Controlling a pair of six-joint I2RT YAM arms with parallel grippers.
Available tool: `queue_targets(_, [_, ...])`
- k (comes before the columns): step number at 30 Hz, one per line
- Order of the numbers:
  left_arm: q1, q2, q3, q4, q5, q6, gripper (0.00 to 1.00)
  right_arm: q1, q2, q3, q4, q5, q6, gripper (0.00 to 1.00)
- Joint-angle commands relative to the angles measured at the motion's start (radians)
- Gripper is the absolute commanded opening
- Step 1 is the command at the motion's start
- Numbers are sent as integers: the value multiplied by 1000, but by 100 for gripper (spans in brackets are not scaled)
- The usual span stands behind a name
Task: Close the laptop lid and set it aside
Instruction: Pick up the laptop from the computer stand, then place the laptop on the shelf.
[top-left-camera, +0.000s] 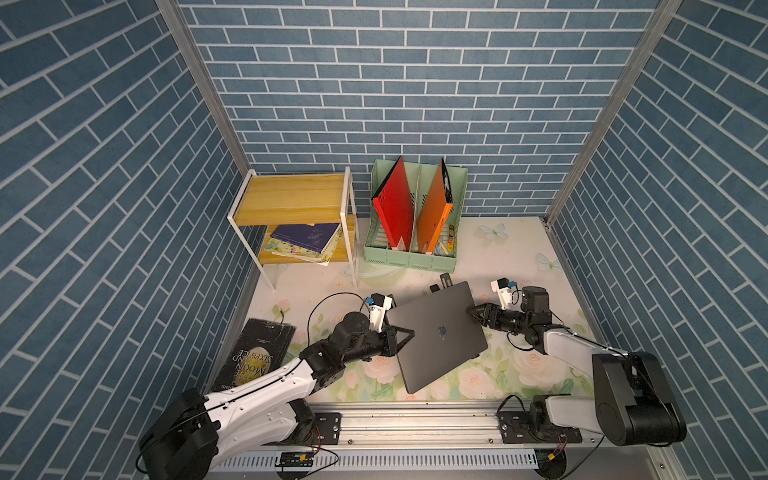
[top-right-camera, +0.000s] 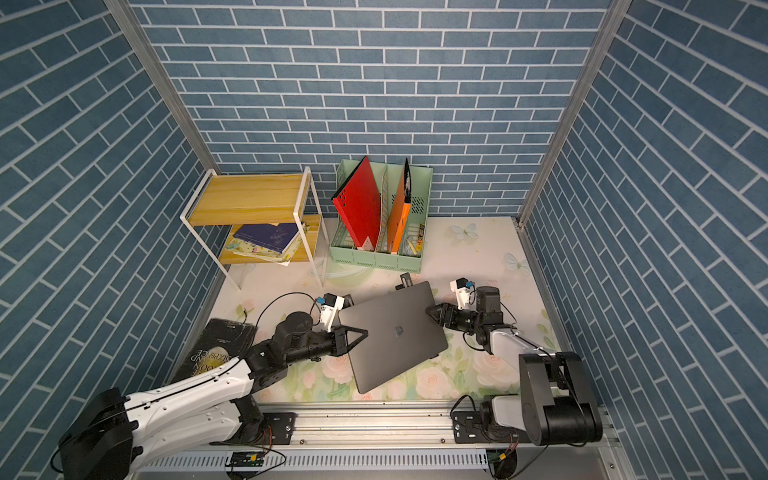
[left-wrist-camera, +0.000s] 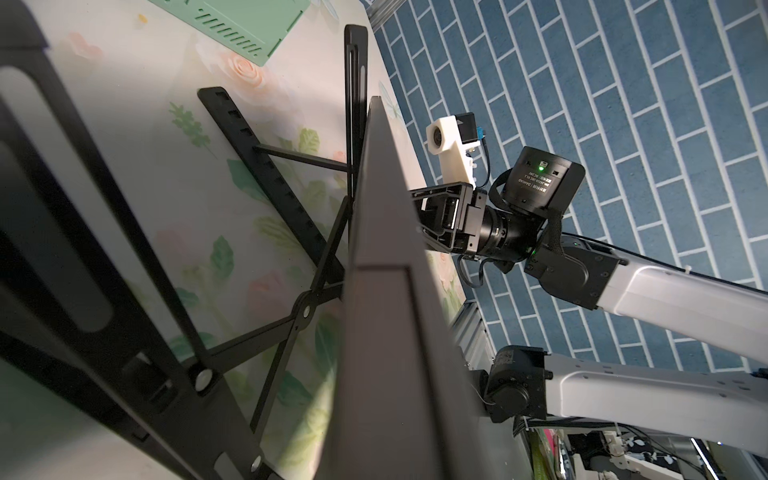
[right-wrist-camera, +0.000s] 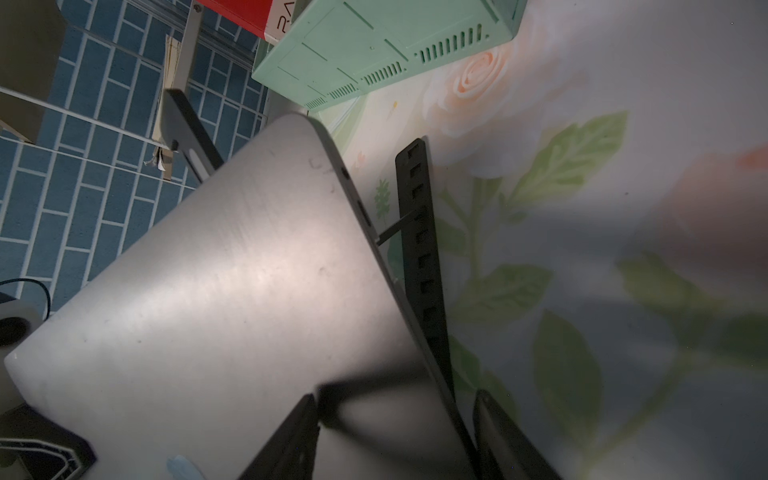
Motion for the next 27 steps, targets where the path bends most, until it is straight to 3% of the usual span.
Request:
queue_targets(1, [-4,-2,52,92,32,-2,0,23,2,21,-67,-57,-15,60])
queue_targets(10, [3,-105,103,79,-39,-9,0,-5,-158,195,-299,153,-69,80])
queue_targets(18, [36,-180,139,169,-57,-55,0,-25,-288,358,-367,330,-64,80])
queue_targets(24, [43,-203,223,200,-131,-77,0,-32,-374,417,-366,443,-35,81])
queue_targets(27, [45,-206,275,198,-179,-78,0,-32,-439,449,-384,574,-29,81])
